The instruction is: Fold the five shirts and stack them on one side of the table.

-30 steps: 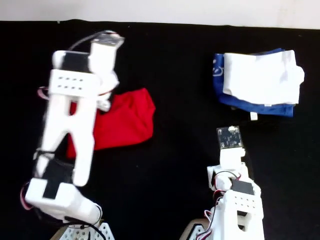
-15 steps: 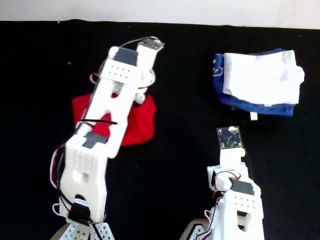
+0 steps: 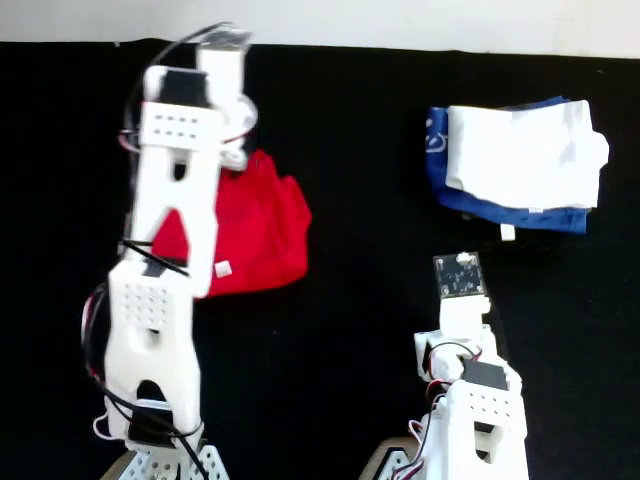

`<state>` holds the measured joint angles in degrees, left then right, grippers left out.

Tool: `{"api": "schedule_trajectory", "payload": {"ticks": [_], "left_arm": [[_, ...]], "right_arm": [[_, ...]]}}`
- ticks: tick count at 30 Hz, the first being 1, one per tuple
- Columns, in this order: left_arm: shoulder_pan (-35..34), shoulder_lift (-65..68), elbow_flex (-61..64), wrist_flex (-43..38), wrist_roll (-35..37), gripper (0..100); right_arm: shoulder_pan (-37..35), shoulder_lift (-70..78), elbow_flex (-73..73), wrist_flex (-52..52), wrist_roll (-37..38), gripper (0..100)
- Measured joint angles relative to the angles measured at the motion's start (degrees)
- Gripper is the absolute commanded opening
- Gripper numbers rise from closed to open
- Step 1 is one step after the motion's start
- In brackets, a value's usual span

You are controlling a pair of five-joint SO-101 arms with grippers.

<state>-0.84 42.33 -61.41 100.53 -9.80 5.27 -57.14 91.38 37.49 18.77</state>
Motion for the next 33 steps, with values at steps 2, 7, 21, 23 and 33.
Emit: {"api": "schedule_trajectory", "payload": {"ticks": [2, 7, 21, 23, 33], "left_arm": [[-0.09, 0.00, 3.60, 0.00, 0.00, 1], [4.48, 0.09, 12.13, -0.79, 0.00, 1], [20.04, 0.09, 23.91, -10.73, 0.26, 1], [20.57, 0.09, 23.91, -10.64, 0.44, 1], [19.25, -8.26, 20.75, 0.09, 0.44, 1]], "right_arm": [[0.00, 0.00, 0.00, 0.00, 0.00, 0.6], [0.00, 0.00, 0.00, 0.00, 0.00, 0.6], [0.00, 0.00, 0.00, 0.00, 0.00, 0.6], [0.00, 0.00, 0.00, 0.00, 0.00, 0.6], [0.00, 0.00, 0.00, 0.00, 0.00, 0.6]]}}
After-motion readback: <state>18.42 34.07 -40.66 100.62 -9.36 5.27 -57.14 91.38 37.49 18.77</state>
